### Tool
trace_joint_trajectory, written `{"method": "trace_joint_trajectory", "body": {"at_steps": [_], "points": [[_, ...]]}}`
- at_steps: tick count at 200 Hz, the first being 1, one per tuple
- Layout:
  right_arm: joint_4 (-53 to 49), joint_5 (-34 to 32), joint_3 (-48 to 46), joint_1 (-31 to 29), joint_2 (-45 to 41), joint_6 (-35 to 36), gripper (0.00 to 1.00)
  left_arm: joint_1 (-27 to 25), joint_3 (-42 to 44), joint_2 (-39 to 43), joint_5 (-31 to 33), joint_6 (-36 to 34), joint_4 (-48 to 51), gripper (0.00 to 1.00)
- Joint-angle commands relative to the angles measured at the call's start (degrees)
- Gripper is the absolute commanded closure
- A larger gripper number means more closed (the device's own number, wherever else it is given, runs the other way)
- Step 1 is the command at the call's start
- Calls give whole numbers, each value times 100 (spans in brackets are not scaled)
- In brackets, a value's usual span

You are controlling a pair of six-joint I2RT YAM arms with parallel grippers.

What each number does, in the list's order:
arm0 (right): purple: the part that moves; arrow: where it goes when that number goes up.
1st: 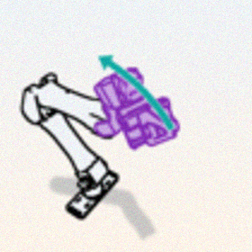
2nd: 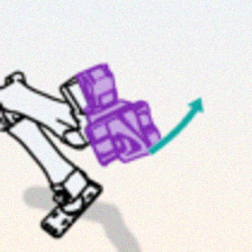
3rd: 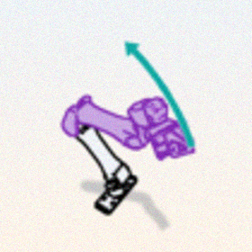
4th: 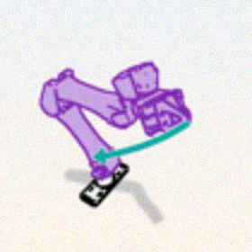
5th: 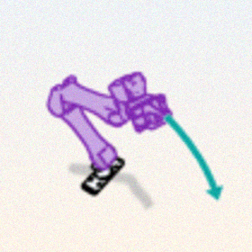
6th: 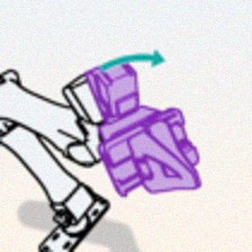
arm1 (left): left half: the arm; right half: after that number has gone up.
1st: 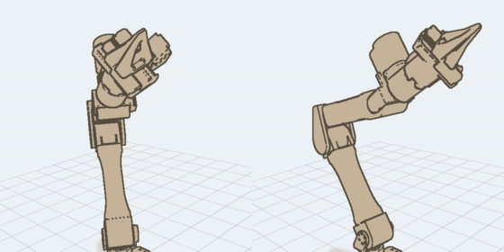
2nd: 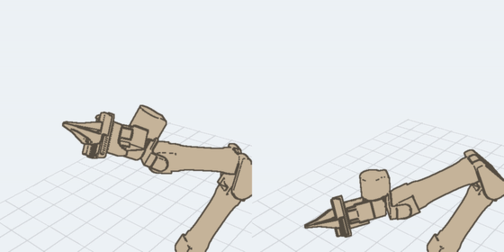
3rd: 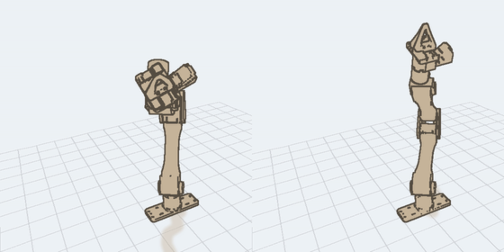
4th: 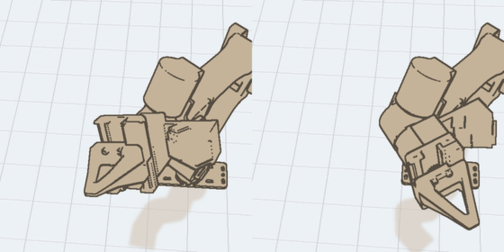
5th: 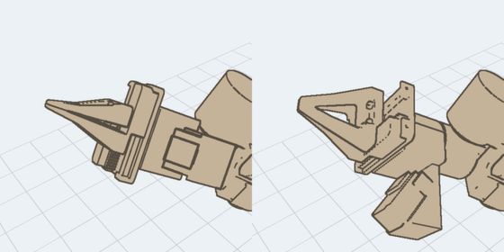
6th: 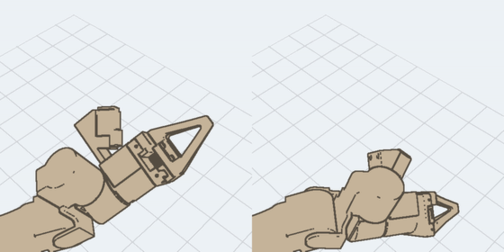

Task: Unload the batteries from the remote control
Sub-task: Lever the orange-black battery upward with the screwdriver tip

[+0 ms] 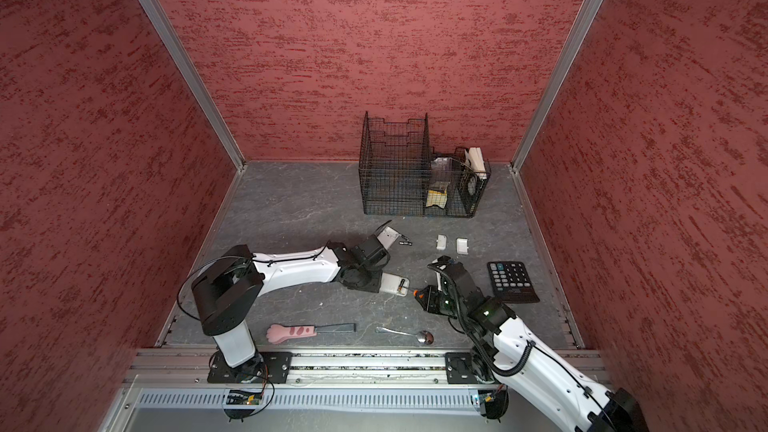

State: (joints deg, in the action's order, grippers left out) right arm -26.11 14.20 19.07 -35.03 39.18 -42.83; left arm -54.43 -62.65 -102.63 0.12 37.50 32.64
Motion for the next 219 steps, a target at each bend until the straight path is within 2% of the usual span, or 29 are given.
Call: {"method": "trace_joint_trajectory", "body": {"at_steps": [1, 84, 115, 136, 158, 189, 219], "points": [[83, -327, 254, -14, -57, -125, 100, -40, 322, -332, 166, -81, 17, 46], [611, -9, 518, -13, 225, -340, 100, -70, 498, -326, 125, -10, -173, 46], [85, -310, 930, -16, 220, -141, 100, -76, 542, -317, 137, 55, -185, 46], [-197, -110, 1054, -16, 190, -33, 100, -70, 535, -319, 140, 58, -197, 46], [-515, 160, 982, -32, 209, -67, 100, -76, 493, -317, 146, 30, -171, 46], [-1098, 28, 831, -35, -159, -185, 100, -70, 478, -291, 185, 12, -122, 46], [-1217, -8, 617, -31, -324, -310, 100, -83, 467, -355, 164, 12, -146, 46]]}}
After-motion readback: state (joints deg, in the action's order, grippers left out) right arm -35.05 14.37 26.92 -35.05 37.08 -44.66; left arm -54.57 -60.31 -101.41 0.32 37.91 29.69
